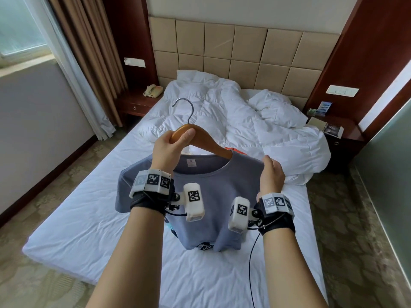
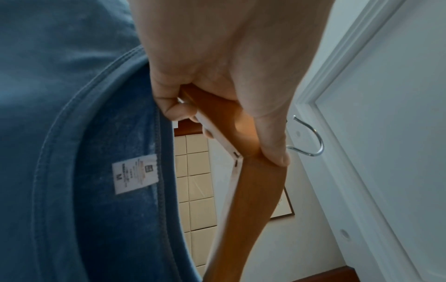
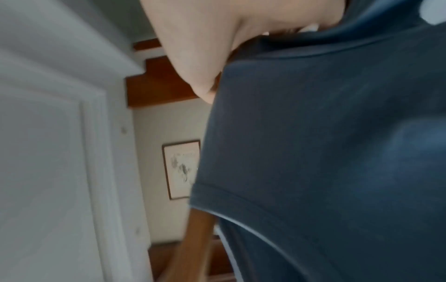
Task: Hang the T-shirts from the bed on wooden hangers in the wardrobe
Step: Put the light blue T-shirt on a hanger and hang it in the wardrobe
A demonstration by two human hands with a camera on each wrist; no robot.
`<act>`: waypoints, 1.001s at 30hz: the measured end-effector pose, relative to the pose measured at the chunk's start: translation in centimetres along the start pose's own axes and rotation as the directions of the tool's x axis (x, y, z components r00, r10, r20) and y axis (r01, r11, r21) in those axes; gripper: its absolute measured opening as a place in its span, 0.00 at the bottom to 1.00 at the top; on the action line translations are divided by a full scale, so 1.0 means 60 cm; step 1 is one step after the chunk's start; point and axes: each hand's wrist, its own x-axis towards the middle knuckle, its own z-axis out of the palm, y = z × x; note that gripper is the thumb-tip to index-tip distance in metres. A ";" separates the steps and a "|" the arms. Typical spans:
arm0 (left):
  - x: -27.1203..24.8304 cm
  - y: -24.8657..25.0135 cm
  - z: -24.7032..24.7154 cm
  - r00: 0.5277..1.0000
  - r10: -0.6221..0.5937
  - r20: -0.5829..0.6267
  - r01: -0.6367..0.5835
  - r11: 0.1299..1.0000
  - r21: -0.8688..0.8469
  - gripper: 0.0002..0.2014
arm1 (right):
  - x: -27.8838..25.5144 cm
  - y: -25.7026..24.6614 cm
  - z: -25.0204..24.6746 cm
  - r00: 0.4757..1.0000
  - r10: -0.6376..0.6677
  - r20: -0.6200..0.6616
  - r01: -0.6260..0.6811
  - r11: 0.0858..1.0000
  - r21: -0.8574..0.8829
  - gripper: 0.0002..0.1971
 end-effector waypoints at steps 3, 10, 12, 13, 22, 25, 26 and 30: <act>0.001 0.006 -0.005 1.000 0.004 -0.007 -0.004 1.000 0.005 0.31 | 0.005 0.003 -0.009 0.977 0.198 0.084 -0.212 0.947 0.239 0.06; -0.007 0.016 -0.005 1.000 -0.001 -0.002 0.001 0.998 -0.055 0.38 | 0.028 0.016 -0.035 0.955 0.256 -0.153 -0.225 0.955 0.193 0.12; -0.008 0.014 -0.001 1.000 -0.008 -0.003 0.008 0.998 -0.062 0.36 | 0.034 0.016 -0.041 0.966 0.235 -0.105 -0.218 0.964 0.152 0.14; -0.008 0.014 0.002 1.000 -0.011 0.001 0.011 0.998 -0.060 0.36 | 0.033 0.016 -0.043 0.973 0.218 -0.074 -0.209 0.971 0.120 0.14; -0.002 0.011 0.024 0.999 -0.013 0.049 0.015 0.999 -0.041 0.32 | 0.018 -0.003 -0.018 0.983 -0.172 0.066 0.182 0.850 -0.495 0.20; 0.005 0.010 0.030 0.998 0.015 0.056 -0.013 0.999 -0.037 0.30 | 0.017 -0.006 -0.012 0.964 -0.237 0.121 0.265 0.799 -0.541 0.22; 0.009 0.009 0.031 0.998 0.024 0.057 -0.022 0.999 -0.041 0.30 | 0.018 -0.007 -0.011 0.960 -0.241 0.142 0.279 0.784 -0.554 0.22; 0.025 0.009 0.032 0.996 0.042 0.077 -0.039 0.998 -0.040 0.26 | 0.010 -0.017 -0.004 0.947 -0.250 0.200 0.320 0.705 -0.633 0.21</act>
